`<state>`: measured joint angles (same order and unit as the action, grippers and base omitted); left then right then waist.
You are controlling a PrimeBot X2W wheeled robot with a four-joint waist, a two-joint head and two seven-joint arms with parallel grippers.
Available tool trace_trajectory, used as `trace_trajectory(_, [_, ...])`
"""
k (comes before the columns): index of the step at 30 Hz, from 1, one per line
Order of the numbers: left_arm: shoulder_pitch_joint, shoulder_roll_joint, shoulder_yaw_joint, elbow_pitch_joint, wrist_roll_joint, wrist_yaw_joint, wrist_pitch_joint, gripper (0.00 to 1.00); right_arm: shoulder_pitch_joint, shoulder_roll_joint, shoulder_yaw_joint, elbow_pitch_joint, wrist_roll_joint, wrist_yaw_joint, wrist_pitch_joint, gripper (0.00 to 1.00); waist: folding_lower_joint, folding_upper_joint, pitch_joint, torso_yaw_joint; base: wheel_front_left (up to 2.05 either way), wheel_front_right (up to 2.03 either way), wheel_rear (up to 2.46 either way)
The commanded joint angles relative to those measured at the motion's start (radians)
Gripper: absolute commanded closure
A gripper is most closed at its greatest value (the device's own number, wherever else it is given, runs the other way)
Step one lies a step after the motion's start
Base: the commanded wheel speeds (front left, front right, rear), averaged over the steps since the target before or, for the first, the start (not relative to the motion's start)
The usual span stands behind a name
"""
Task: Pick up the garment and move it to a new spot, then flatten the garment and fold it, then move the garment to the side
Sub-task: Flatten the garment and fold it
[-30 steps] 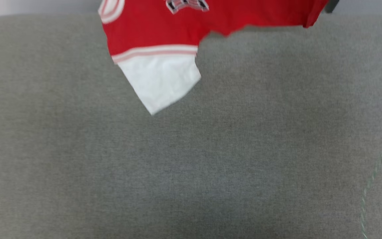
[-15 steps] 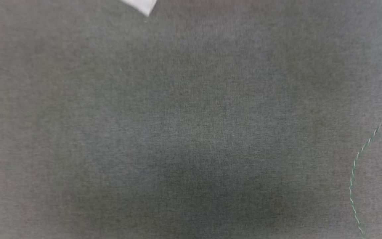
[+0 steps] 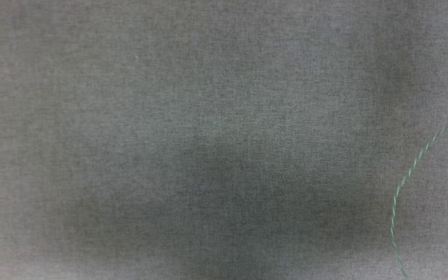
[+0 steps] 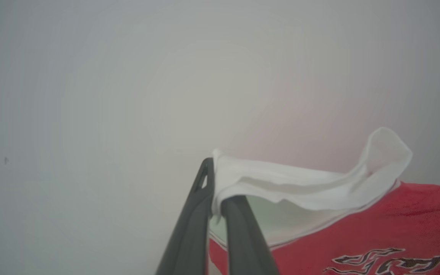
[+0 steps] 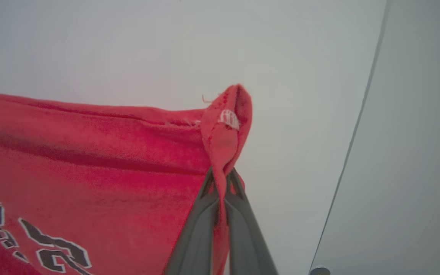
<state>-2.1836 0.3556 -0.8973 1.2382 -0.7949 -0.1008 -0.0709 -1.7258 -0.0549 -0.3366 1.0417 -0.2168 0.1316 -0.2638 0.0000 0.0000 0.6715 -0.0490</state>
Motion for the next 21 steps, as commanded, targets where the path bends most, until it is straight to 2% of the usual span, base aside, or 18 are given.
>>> trace_trajectory(1, [0.029,0.001,0.004,0.005,-0.009,-0.007,-0.005,1.0,0.018,0.002,0.014,0.009,0.009,-0.002,0.0,1.0,0.0,0.0,-0.037,0.02,0.0,0.0,0.0])
trace_trajectory(4, [0.108,0.001,-0.014,0.016,-0.018,-0.02,0.006,1.0,0.057,0.003,0.064,0.071,0.027,-0.002,0.0,1.0,0.0,0.0,-0.1,0.029,0.0,0.0,0.0])
trace_trajectory(12, [0.417,0.024,-0.034,-0.003,-0.092,-0.03,0.067,1.0,0.231,0.005,0.227,0.222,0.171,-0.002,0.014,1.0,0.0,0.0,-0.331,0.054,0.0,0.0,0.0])
trace_trajectory(17, [0.639,0.082,-0.045,-0.084,-0.161,-0.03,0.093,1.0,0.387,0.005,0.365,0.239,0.328,-0.002,0.091,1.0,0.0,0.0,-0.439,0.069,0.0,0.0,0.0])
trace_trajectory(21, [0.824,0.128,-0.041,-0.153,-0.209,-0.03,0.082,1.0,0.543,0.004,0.511,0.177,0.465,-0.002,0.176,1.0,0.0,0.0,-0.501,0.077,0.0,0.0,0.0])
